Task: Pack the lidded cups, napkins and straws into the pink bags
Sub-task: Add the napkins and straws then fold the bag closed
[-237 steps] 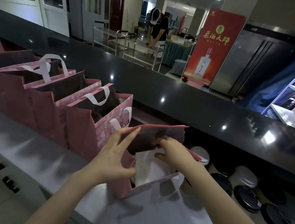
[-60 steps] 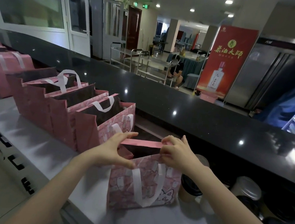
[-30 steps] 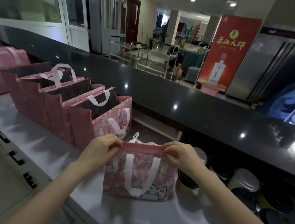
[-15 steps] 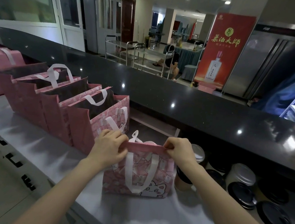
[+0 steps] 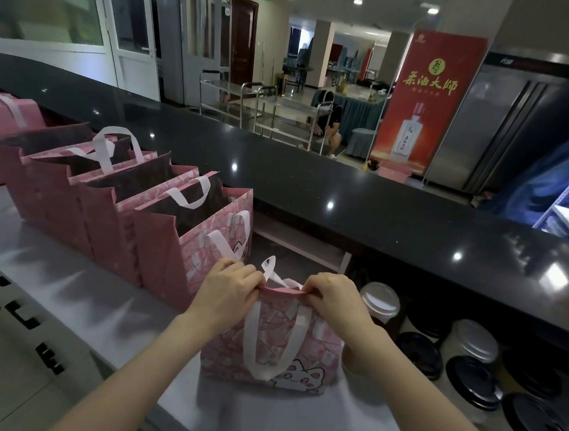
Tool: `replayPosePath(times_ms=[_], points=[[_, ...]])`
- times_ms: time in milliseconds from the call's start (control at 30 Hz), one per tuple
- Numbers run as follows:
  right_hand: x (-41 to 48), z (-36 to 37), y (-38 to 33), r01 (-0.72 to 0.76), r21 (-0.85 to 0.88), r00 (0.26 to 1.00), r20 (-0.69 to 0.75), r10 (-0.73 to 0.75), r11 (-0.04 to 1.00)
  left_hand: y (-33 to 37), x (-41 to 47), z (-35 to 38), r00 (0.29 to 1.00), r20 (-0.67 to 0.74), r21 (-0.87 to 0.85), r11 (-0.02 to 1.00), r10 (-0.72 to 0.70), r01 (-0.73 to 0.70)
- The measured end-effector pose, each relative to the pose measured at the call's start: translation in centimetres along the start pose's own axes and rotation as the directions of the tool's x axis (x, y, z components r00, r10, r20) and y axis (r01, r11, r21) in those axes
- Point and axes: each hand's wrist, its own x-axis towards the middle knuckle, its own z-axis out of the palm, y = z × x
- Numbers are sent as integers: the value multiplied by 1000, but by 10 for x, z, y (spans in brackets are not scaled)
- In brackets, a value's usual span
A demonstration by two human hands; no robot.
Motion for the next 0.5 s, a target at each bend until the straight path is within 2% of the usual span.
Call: replayPosePath(times_ms=[200, 367, 500], points=[[3, 0, -17, 44, -56, 999, -27, -46, 997, 12, 13, 5, 998, 13, -16, 998, 62, -62], [6, 11, -25, 29, -14, 998, -57, -30, 999, 14, 14, 11, 1000, -16, -39, 999, 20, -21], [7, 8, -24, 111, -51, 992, -50, -113, 993, 6, 11, 6, 1000, -23, -81, 997, 14, -16]])
